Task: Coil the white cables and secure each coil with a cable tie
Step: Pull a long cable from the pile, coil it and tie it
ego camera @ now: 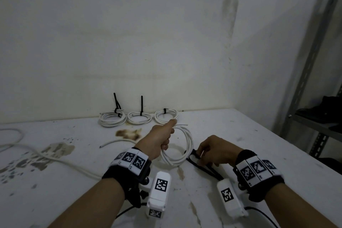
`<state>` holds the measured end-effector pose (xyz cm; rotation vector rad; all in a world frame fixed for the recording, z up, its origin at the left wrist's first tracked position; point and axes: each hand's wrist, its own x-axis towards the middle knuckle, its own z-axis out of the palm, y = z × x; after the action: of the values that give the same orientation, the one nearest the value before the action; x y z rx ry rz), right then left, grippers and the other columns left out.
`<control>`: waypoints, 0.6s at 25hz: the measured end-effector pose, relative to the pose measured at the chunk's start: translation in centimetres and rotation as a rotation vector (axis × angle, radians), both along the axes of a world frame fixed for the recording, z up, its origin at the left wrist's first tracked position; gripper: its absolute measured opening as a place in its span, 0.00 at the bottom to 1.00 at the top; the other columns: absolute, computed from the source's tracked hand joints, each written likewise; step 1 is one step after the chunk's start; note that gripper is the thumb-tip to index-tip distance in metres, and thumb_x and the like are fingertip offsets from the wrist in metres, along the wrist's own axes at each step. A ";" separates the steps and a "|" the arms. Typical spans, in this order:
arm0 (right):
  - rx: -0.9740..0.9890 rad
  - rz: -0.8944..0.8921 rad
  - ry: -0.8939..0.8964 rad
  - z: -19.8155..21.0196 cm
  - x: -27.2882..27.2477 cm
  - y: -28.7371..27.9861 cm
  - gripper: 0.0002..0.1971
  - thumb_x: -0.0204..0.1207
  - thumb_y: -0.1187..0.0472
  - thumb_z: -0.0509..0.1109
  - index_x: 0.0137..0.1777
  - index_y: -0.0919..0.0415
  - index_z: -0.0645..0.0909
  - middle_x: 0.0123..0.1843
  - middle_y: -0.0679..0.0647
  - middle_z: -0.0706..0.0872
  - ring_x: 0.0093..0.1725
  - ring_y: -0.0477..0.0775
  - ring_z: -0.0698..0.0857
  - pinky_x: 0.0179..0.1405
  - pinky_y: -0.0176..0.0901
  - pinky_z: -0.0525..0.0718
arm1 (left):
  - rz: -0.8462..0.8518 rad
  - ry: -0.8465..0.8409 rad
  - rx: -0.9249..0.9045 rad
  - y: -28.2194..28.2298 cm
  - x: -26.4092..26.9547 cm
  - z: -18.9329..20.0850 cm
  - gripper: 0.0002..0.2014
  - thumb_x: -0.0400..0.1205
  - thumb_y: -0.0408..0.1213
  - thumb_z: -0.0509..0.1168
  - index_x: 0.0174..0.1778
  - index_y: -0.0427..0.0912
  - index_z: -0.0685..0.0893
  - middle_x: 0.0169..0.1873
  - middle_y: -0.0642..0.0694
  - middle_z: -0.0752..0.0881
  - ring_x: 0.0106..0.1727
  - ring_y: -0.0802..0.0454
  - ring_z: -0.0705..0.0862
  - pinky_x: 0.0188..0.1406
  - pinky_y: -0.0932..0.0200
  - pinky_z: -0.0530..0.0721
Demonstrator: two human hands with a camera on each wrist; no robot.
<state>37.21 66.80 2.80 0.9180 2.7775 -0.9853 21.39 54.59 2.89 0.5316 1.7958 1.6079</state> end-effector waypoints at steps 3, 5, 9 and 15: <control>-0.039 -0.091 0.123 0.2 0.2 0.2 0.06 0.72 0.59 0.81 0.40 0.61 0.88 0.35 0.55 0.88 0.31 0.48 0.83 0.25 0.38 0.79 | 0.003 -0.003 0.008 -0.1 -0.1 0.0 0.18 0.83 0.53 0.66 0.38 0.41 0.79 0.22 0.52 0.63 0.21 0.56 0.59 0.17 0.63 0.59; -0.043 -0.154 0.198 0.7 0.3 0.3 0.09 0.70 0.56 0.82 0.39 0.60 0.89 0.35 0.55 0.88 0.31 0.49 0.82 0.25 0.38 0.79 | 0.008 -0.015 0.018 -0.2 -0.3 -0.1 0.18 0.83 0.53 0.66 0.37 0.41 0.78 0.22 0.52 0.63 0.21 0.56 0.59 0.17 0.63 0.59; -0.051 -0.215 0.396 2.5 0.6 -0.7 0.10 0.72 0.55 0.82 0.38 0.62 0.90 0.28 0.49 0.86 0.26 0.46 0.80 0.25 0.39 0.79 | 0.018 -0.030 0.030 -0.7 -0.6 -0.1 0.18 0.83 0.53 0.66 0.37 0.42 0.78 0.22 0.52 0.64 0.21 0.56 0.60 0.17 0.63 0.60; -0.173 -0.042 0.767 4.9 -1.5 -5.5 0.04 0.71 0.64 0.82 0.43 0.63 0.91 0.35 0.56 0.93 0.37 0.57 0.92 0.36 0.43 0.89 | 0.038 -0.031 0.059 -2.4 -1.8 -0.2 0.19 0.83 0.54 0.66 0.36 0.42 0.78 0.21 0.52 0.63 0.20 0.56 0.60 0.17 0.64 0.59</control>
<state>35.70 61.28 7.66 0.6692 3.1550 -1.8829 19.54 52.16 2.68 0.4991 1.7503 1.6904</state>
